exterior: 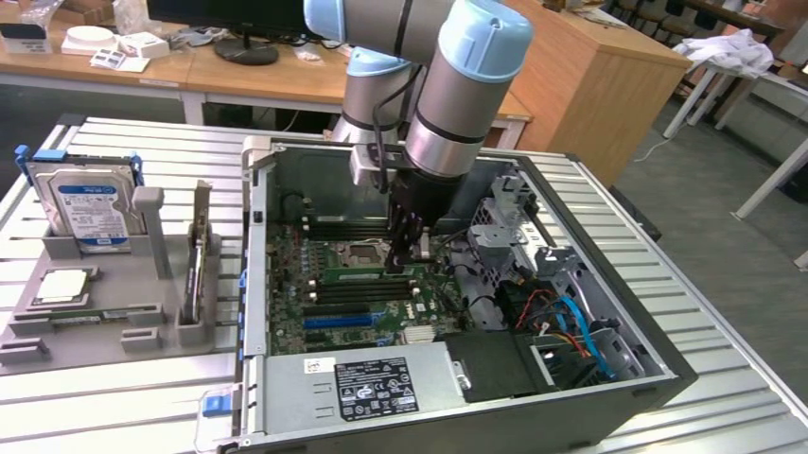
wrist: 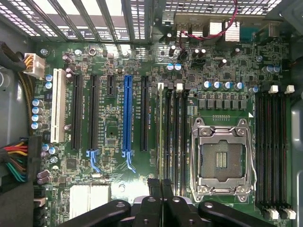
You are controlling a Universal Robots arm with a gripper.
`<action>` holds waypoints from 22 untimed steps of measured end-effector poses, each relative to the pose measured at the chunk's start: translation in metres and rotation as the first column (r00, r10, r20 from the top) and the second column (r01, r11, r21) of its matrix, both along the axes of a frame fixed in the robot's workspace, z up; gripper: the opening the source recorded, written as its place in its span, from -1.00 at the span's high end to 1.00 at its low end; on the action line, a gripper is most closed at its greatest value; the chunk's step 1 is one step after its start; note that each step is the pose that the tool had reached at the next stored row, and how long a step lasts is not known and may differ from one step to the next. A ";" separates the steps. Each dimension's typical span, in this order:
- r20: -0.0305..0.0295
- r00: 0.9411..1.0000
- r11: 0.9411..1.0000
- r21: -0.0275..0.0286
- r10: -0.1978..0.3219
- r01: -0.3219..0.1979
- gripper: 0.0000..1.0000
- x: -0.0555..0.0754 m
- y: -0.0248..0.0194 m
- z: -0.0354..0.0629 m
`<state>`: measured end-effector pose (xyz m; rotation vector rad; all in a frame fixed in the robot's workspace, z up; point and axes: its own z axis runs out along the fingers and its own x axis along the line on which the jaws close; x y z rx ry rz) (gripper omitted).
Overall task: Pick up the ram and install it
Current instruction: 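Insert the ram into the slot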
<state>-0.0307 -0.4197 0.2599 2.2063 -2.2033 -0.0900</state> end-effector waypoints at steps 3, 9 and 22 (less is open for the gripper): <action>0.001 1.000 1.000 0.000 0.000 0.000 0.76 0.000 0.0000 -0.0013; 0.002 1.000 1.000 0.000 0.000 0.000 0.76 0.000 0.0000 -0.0047; 0.004 1.000 1.000 0.000 0.000 0.000 0.76 0.000 0.0000 -0.0108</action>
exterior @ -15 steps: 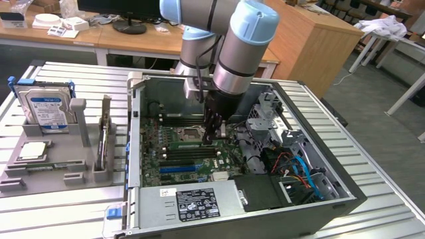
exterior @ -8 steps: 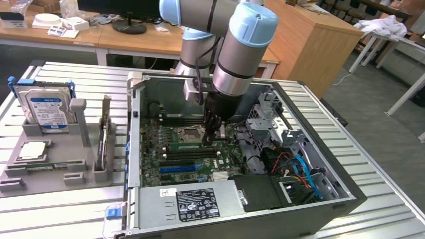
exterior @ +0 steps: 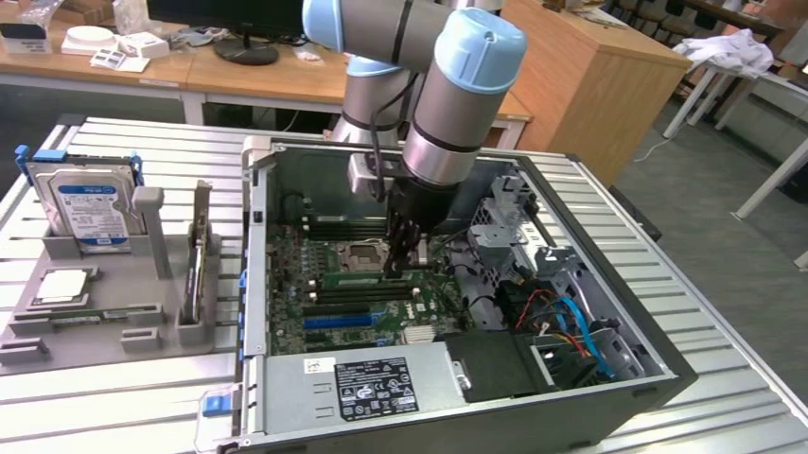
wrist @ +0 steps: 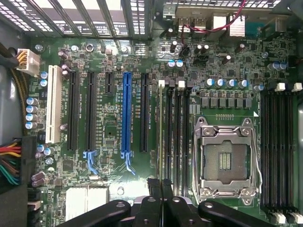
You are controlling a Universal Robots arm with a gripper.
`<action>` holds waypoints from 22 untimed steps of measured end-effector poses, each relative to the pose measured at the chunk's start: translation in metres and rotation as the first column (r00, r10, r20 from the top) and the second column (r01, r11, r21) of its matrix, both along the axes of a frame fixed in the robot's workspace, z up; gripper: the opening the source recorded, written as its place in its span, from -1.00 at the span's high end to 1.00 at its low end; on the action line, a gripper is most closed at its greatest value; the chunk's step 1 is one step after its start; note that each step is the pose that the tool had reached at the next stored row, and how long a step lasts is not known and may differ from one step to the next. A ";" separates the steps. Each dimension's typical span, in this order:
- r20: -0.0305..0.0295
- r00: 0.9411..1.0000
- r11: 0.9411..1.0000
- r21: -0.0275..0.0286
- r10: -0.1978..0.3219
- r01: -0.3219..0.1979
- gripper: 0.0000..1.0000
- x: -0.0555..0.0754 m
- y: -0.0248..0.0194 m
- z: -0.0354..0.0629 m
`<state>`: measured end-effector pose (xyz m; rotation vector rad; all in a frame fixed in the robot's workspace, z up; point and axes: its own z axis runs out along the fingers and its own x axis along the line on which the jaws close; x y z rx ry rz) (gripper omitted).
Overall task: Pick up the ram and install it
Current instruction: 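Insert the ram into the slot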
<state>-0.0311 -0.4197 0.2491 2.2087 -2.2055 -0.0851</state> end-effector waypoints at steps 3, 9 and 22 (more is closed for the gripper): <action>0.000 1.000 1.000 0.000 0.000 0.000 0.76 0.000 0.0000 -0.0002; 0.000 1.000 1.000 0.000 0.000 0.000 0.76 0.000 0.0000 -0.0005; 0.000 1.000 1.000 0.000 -0.001 0.001 0.76 0.000 0.0016 -0.0014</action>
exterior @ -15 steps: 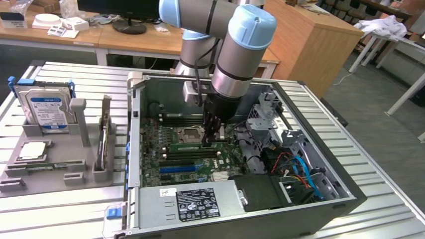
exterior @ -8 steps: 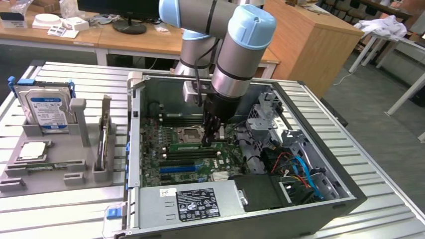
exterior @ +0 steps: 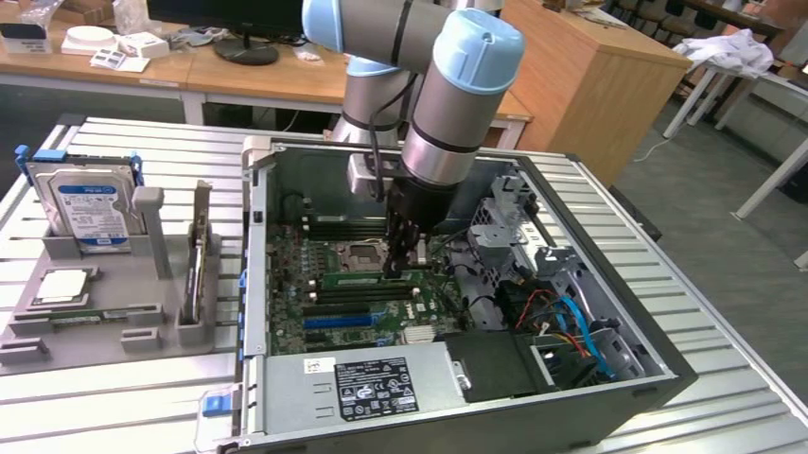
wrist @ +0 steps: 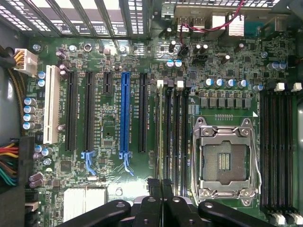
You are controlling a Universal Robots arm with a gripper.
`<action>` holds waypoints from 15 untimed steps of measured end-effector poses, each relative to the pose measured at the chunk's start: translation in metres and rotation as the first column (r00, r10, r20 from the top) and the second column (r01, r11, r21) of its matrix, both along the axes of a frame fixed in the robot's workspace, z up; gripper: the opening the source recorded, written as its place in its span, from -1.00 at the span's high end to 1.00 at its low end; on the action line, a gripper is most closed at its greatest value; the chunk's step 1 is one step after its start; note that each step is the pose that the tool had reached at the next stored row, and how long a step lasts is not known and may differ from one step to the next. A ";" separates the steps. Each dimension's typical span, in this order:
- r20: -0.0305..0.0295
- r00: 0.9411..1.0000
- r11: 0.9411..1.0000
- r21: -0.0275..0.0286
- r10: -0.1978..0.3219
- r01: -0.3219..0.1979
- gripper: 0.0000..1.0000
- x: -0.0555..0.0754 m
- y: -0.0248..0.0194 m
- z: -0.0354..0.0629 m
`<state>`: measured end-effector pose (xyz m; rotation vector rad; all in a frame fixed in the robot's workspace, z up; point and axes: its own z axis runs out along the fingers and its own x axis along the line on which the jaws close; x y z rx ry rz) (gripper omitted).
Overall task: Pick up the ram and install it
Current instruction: 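Insert the ram into the slot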
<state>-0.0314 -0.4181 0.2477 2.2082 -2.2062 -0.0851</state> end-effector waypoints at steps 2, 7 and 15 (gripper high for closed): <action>0.000 1.000 1.000 0.000 0.000 0.000 0.76 0.000 0.0000 -0.0006; 0.000 1.000 1.000 0.000 0.000 0.000 0.76 0.000 0.0000 -0.0015; 0.000 1.000 1.000 0.000 0.000 0.000 0.76 0.000 0.0000 -0.0031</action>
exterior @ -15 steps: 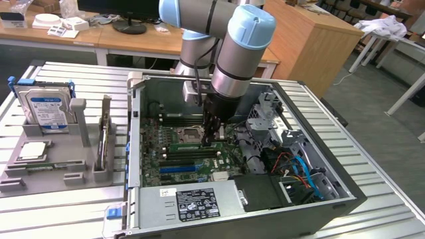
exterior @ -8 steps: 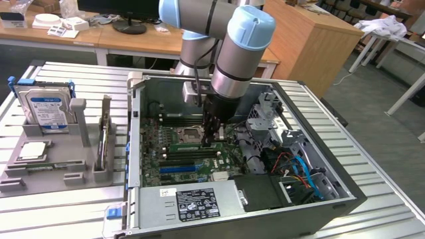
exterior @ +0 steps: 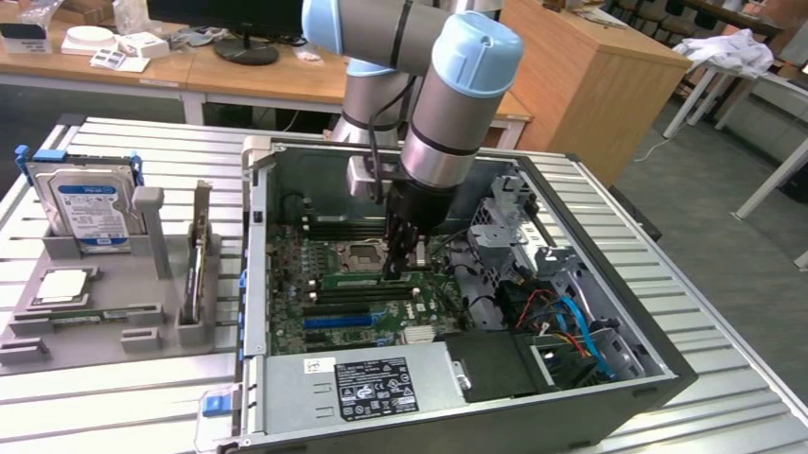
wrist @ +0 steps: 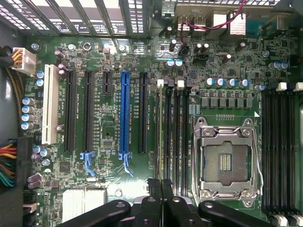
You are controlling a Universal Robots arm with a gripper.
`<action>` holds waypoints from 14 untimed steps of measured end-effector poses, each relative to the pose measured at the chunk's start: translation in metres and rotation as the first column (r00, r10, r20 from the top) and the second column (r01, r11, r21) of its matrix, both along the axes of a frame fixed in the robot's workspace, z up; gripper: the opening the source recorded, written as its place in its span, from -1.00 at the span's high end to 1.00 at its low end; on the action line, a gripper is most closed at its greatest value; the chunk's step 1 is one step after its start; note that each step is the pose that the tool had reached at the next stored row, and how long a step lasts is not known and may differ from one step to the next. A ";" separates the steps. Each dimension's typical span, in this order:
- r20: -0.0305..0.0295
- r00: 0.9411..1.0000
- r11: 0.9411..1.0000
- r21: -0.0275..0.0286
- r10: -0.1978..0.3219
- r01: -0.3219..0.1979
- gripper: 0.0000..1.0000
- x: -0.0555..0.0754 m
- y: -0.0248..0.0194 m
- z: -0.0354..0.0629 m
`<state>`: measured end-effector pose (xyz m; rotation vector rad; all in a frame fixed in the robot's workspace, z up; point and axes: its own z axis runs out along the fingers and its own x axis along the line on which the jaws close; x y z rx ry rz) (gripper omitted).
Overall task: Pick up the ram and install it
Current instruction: 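Insert the ram into the slot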
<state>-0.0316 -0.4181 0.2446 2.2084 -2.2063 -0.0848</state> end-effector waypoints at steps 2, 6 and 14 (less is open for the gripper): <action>0.000 1.000 1.000 0.000 0.000 0.000 0.76 0.000 0.0000 -0.0006; 0.000 1.000 1.000 0.000 0.000 0.000 0.76 0.000 0.0000 -0.0020; 0.000 1.000 1.000 0.000 0.000 0.000 0.76 0.000 0.0000 -0.0032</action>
